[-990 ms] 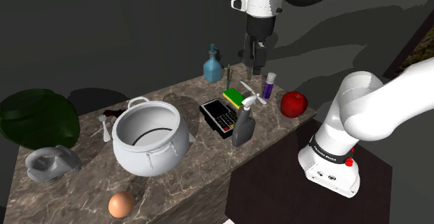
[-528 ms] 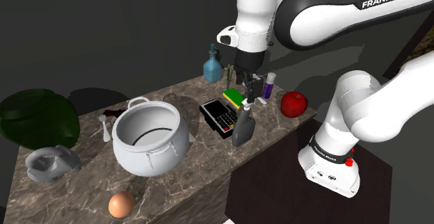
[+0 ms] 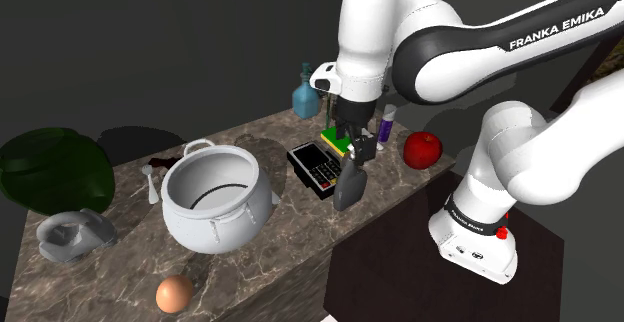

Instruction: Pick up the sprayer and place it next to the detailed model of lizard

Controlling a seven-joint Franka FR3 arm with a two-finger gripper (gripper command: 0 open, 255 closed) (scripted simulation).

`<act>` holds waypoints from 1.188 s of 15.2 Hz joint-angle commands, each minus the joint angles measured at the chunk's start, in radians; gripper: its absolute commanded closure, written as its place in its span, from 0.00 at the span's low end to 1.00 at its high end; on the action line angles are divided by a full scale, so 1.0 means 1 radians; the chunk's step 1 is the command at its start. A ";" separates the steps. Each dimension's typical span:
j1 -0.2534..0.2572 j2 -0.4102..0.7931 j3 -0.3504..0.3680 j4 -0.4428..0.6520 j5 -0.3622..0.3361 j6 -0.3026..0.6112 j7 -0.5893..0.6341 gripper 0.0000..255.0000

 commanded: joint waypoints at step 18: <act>0.000 0.009 0.002 -0.016 0.001 0.025 0.001 1.00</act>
